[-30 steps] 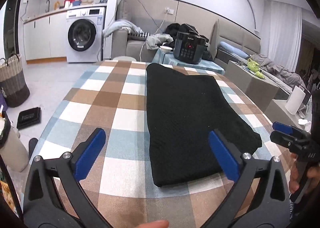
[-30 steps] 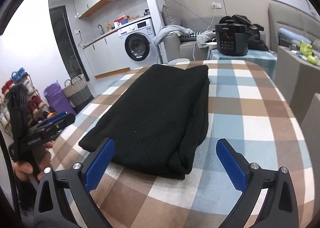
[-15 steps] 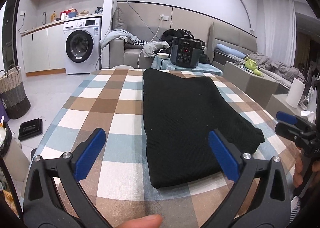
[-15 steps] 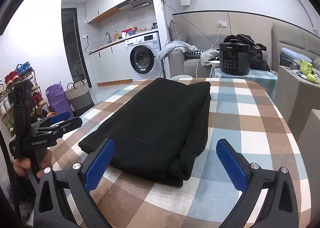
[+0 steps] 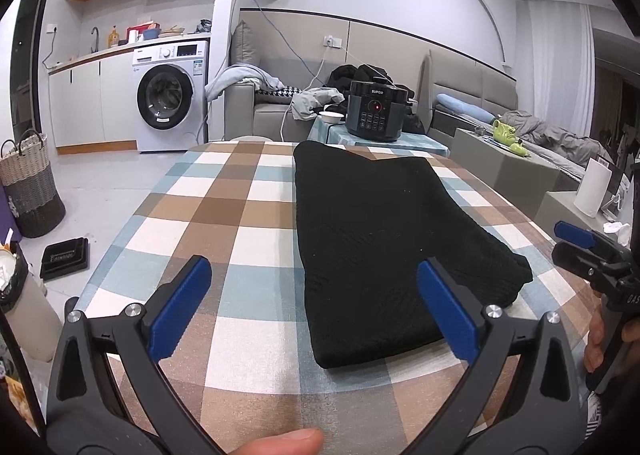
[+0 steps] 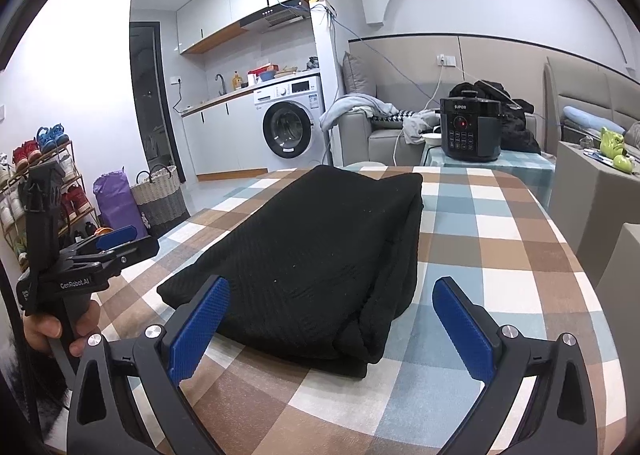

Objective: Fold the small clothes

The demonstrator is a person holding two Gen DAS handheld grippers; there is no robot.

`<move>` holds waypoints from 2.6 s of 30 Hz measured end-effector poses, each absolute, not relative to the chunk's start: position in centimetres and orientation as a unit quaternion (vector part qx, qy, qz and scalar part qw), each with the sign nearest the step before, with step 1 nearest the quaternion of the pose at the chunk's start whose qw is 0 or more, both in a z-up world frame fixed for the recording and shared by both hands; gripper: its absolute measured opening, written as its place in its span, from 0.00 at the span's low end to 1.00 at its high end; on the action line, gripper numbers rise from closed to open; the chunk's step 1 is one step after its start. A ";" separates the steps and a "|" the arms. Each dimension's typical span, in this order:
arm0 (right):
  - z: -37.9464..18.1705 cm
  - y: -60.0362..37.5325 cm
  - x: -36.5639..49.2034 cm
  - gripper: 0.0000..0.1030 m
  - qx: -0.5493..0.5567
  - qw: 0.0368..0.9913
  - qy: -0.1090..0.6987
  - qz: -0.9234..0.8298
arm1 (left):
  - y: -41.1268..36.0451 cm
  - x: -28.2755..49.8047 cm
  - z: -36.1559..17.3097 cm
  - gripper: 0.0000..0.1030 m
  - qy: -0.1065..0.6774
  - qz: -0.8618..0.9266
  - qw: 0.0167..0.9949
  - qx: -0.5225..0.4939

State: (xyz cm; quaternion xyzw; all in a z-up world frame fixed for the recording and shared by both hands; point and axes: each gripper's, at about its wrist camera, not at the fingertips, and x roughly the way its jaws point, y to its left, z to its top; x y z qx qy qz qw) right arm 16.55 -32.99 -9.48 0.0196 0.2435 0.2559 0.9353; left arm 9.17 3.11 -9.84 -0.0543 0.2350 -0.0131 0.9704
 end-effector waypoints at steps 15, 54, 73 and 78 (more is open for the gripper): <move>-9.4 -32.9 16.0 1.00 0.009 0.942 0.224 0.249 | 3.2 9.0 -9.8 0.99 0.232 -0.018 0.971 -0.053; -9.5 -33.0 16.1 1.00 0.017 0.940 0.233 0.248 | 2.8 9.1 -9.9 0.99 0.234 -0.026 0.970 -0.052; -9.5 -33.0 16.0 1.00 0.018 0.940 0.233 0.248 | 2.8 9.1 -10.0 0.99 0.236 -0.025 0.970 -0.054; -9.5 -33.0 16.0 1.00 0.018 0.940 0.233 0.248 | 2.9 9.2 -10.0 0.99 0.236 -0.026 0.970 -0.055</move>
